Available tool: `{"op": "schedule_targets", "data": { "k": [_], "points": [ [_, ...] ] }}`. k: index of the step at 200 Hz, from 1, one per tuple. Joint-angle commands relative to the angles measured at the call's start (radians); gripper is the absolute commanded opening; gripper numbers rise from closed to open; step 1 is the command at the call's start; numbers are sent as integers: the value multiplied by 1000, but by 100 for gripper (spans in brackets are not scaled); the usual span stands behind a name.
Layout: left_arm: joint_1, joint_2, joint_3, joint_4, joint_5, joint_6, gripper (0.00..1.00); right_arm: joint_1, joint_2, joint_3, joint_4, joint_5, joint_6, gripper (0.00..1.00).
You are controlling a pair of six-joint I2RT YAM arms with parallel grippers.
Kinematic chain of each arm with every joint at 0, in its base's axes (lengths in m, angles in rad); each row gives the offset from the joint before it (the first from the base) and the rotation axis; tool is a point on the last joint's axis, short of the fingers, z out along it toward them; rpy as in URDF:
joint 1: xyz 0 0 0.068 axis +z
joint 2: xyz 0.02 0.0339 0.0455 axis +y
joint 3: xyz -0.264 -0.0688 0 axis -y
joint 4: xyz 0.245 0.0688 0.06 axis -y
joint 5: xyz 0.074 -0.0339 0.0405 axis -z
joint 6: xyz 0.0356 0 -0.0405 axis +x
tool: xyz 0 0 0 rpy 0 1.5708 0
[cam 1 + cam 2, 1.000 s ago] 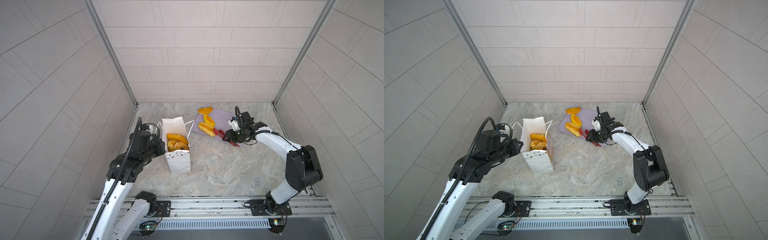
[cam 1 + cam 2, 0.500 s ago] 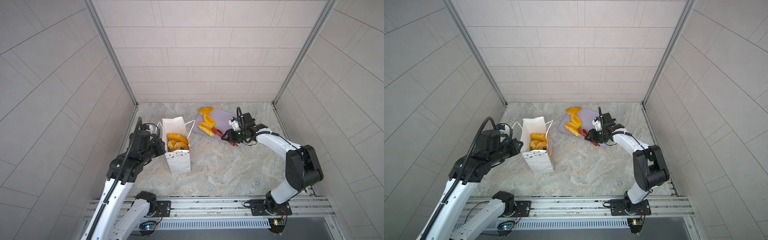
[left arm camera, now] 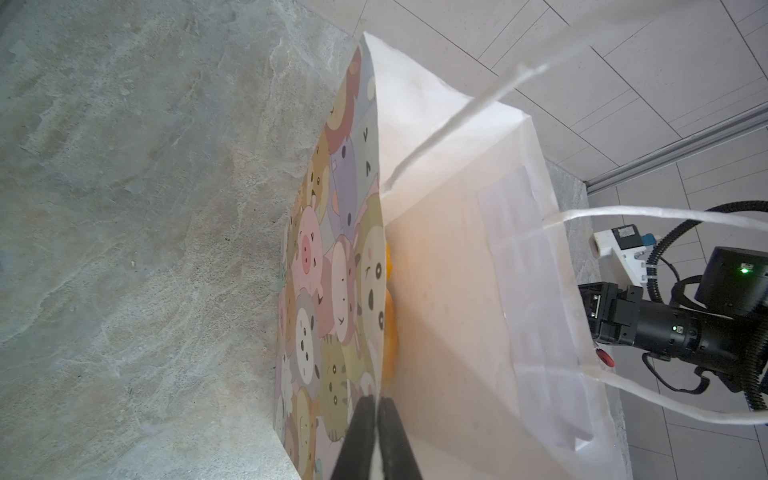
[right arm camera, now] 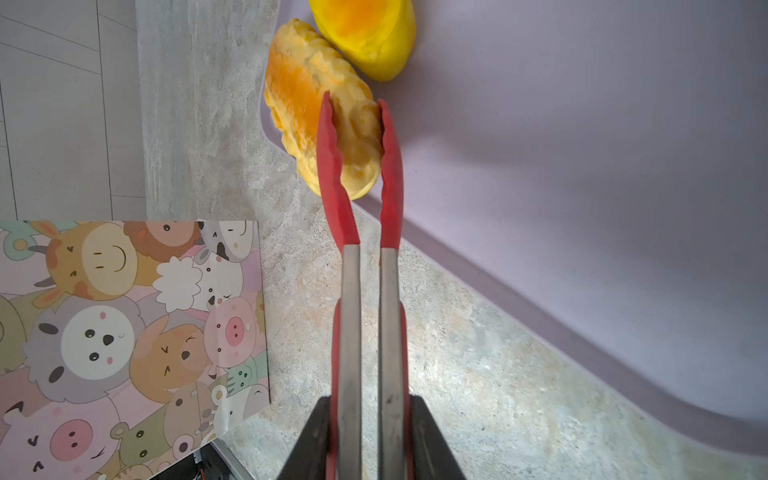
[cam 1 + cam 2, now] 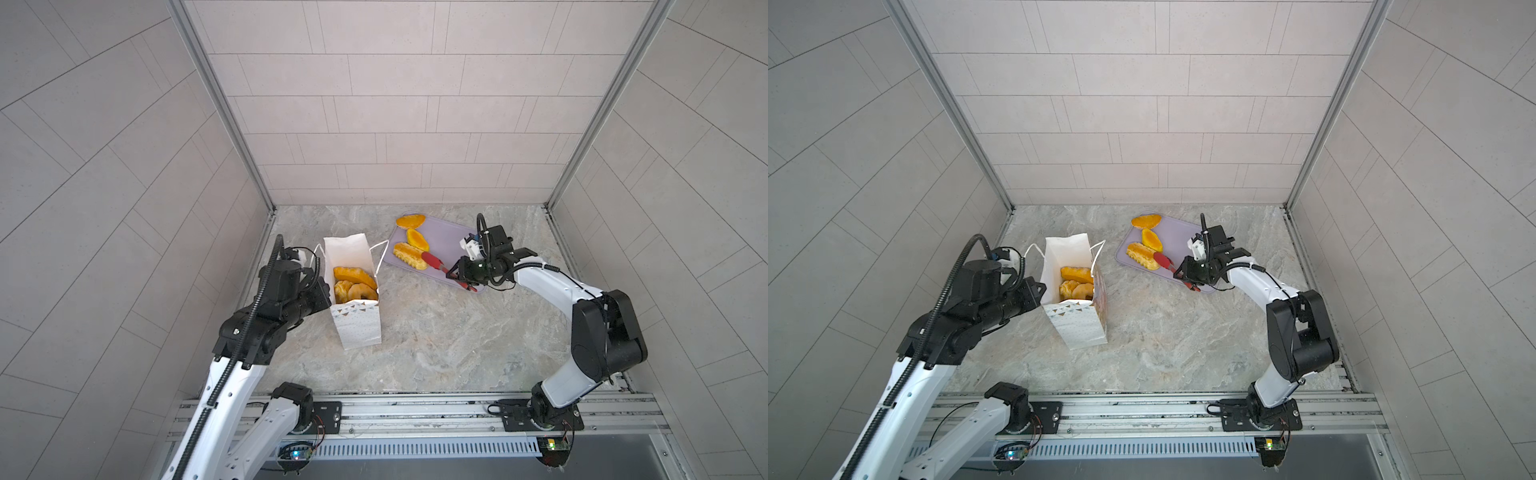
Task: Place the fake bread into the paper bag
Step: 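Lower the open tongs around the striped roll with the right gripper, then squeeze the tongs on the striped roll and lift it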
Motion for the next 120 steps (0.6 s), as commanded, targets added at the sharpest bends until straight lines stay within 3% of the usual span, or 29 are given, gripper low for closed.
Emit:
{"op": "schedule_targets", "data": {
  "k": [1,120],
  "points": [
    [-2,-3,28,-11,-10,13,7,-17,-59,6,14,-21,2,26],
    [-2,-3,31,-7,-12,13,7,-45,-197,57,-67,-22,-41,18]
  ]
}}
